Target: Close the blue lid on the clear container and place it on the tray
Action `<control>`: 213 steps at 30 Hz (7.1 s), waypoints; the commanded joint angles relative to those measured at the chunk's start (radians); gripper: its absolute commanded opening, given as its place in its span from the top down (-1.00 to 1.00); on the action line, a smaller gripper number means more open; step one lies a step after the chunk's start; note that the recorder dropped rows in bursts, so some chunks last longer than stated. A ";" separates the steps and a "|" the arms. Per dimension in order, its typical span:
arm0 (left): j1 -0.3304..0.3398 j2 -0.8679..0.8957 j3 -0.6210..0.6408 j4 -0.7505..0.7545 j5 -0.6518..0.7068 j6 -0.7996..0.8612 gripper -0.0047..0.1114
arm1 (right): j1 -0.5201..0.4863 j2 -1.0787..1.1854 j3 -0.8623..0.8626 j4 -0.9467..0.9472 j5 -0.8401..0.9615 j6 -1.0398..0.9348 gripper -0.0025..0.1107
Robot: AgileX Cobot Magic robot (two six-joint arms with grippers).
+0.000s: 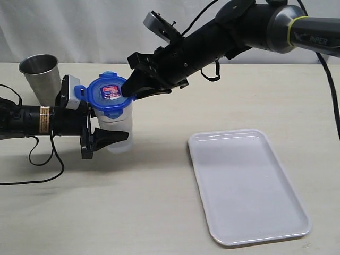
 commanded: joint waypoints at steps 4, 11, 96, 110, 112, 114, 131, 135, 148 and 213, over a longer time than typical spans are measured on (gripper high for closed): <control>-0.014 -0.002 -0.004 -0.036 -0.029 -0.041 0.85 | -0.015 0.039 0.030 -0.145 0.018 -0.035 0.39; -0.014 -0.002 -0.004 -0.043 -0.029 -0.041 0.26 | -0.015 0.039 0.030 -0.224 0.017 -0.006 0.39; -0.014 -0.004 -0.004 0.005 -0.029 0.117 0.92 | 0.232 -0.244 0.042 -0.564 -0.168 0.192 0.23; -0.014 -0.004 -0.004 0.005 -0.029 0.093 0.92 | 0.234 -0.190 0.042 -0.706 -0.236 0.354 0.23; -0.014 -0.004 -0.004 0.005 -0.029 0.093 0.92 | 0.234 -0.173 0.042 -0.691 -0.235 0.349 0.23; -0.014 -0.004 -0.004 0.005 -0.029 0.093 0.92 | 0.234 -0.158 0.042 -0.691 -0.228 0.349 0.23; -0.014 -0.004 -0.004 0.008 -0.029 0.093 0.92 | 0.327 -0.093 0.042 -0.781 -0.189 0.367 0.58; -0.014 -0.004 -0.004 0.008 -0.029 0.093 0.92 | 0.340 -0.075 0.042 -0.820 -0.183 0.352 0.77; -0.014 -0.004 -0.004 0.007 -0.029 0.184 0.92 | 0.377 -0.118 -0.065 -0.824 -0.095 0.093 0.62; -0.014 -0.035 -0.004 -0.070 -0.029 0.563 0.92 | 0.338 -0.026 0.008 -0.778 0.009 -0.482 0.53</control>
